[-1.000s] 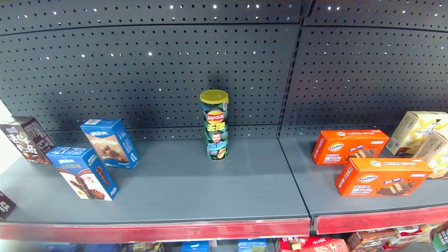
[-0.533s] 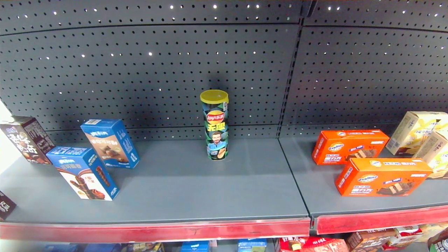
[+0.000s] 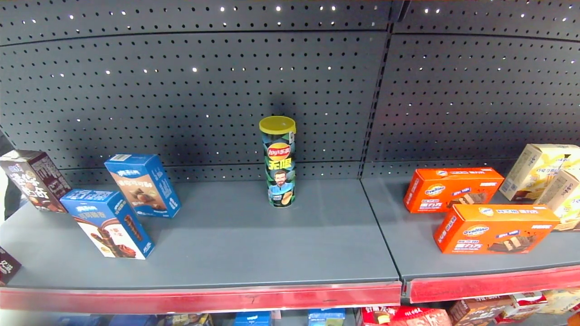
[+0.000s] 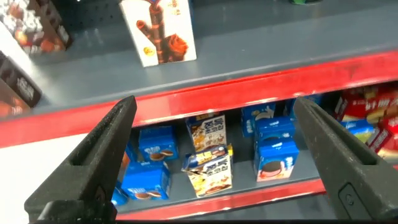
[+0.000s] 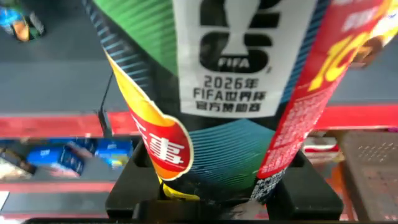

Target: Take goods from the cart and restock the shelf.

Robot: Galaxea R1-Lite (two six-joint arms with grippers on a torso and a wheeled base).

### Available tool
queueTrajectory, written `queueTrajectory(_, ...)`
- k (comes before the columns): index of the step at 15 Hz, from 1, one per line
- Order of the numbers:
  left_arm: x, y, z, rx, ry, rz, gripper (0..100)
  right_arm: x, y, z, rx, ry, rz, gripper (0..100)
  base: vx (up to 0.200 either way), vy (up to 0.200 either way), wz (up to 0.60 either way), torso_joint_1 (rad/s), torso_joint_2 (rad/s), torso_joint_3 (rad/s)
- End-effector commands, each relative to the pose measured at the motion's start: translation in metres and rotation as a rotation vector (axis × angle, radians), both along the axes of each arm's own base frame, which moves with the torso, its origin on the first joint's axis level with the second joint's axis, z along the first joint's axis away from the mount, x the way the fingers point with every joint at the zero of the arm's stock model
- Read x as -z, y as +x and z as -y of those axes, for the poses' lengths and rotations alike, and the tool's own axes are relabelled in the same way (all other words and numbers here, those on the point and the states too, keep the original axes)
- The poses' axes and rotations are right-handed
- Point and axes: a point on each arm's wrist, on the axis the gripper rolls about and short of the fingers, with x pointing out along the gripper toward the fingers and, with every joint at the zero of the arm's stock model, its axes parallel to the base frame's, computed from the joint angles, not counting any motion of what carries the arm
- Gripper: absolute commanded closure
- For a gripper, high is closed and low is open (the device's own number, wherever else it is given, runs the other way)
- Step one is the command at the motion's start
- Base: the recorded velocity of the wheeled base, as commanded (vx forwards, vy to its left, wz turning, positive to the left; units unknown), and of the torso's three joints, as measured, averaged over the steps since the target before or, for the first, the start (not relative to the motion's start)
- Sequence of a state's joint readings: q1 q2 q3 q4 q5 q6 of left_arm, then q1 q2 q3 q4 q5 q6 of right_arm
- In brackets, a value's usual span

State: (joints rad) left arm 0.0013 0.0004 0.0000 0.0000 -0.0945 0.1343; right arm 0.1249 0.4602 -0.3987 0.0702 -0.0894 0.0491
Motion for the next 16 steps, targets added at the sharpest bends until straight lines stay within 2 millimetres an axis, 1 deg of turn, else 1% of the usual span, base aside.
queueTrajectory(1, 0.000, 0.000, 0.000, 0.010, 0.018, 0.002, 0, -0.001, -0.003, 0.001, 0.032, 0.000, 0.018, 100, 0.000, 0.000, 0.00, 0.000, 0.00, 0.000)
queueTrajectory(4, -0.002, 0.000, 0.000, 0.011, -0.011, 0.007, 0, 0.009, -0.010, 0.002, 0.060, -0.010, 0.023, 100, 0.000, 0.000, 0.00, 0.000, 0.00, 0.000)
queueTrajectory(5, -0.038, -0.008, 0.000, 0.052, -0.114, 0.091, 0, 0.008, -0.012, 0.002, 0.076, -0.018, 0.037, 100, 0.000, 0.000, 0.00, 0.000, 0.00, 0.000)
queueTrajectory(6, -0.091, -0.006, 0.001, 0.161, -0.170, 0.092, 0, 0.003, -0.014, 0.002, 0.095, -0.018, 0.041, 100, 0.000, 0.000, 0.00, 0.000, 0.00, 0.000)
queueTrajectory(7, -0.107, -0.002, 0.002, 0.209, -0.167, 0.079, 0, 0.000, -0.015, 0.002, 0.092, -0.017, 0.038, 100, 0.000, 0.000, 0.00, 0.000, 0.00, 0.000)
queueTrajectory(8, -0.123, 0.006, 0.005, 0.372, -0.173, 0.013, 0, -0.002, -0.016, 0.002, 0.080, -0.023, 0.026, 100, 0.000, 0.000, 0.00, 0.000, 0.00, 0.000)
queueTrajectory(9, -0.122, 0.012, 0.007, 0.489, -0.180, -0.067, 0, -0.004, -0.014, 0.002, 0.074, -0.027, 0.021, 100, 0.000, 0.000, 0.00, 0.000, 0.00, 0.000)
queueTrajectory(10, -0.124, 0.016, 0.010, 0.583, -0.184, -0.110, 0, -0.006, -0.013, 0.002, 0.071, -0.027, 0.024, 100, 0.000, 0.000, 0.00, 0.000, 0.00, 0.000)
queueTrajectory(11, -0.130, 0.023, 0.011, 0.617, -0.188, -0.134, 0, -0.008, -0.012, 0.002, 0.071, -0.026, 0.030, 100, 0.000, 0.000, 0.00, 0.000, 0.00, 0.000)
queueTrajectory(12, -0.139, 0.037, 0.014, 0.690, -0.190, -0.161, 0, -0.012, -0.011, 0.002, 0.071, -0.025, 0.044, 100, 0.000, 0.000, 0.00, 0.000, 0.00, 0.000)
queueTrajectory(13, -0.144, 0.043, 0.015, 0.733, -0.198, -0.150, 0, -0.015, -0.012, 0.002, 0.071, -0.024, 0.053, 100, 0.000, 0.000, 0.00, 0.000, 0.00, 0.000)
queueTrajectory(14, -0.146, 0.062, 0.018, 0.762, -0.233, -0.175, 0, -0.016, -0.012, 0.002, 0.071, -0.023, 0.056, 100, 0.000, 0.000, 0.00, 0.000, 0.00, 0.000)
queueTrajectory(16, -0.145, 0.089, 0.022, 0.772, -0.237, -0.189, 0, -0.016, -0.013, 0.002, 0.071, -0.023, 0.062, 100, 0.000, 0.000, 0.00, 0.000, 0.00, 0.000)
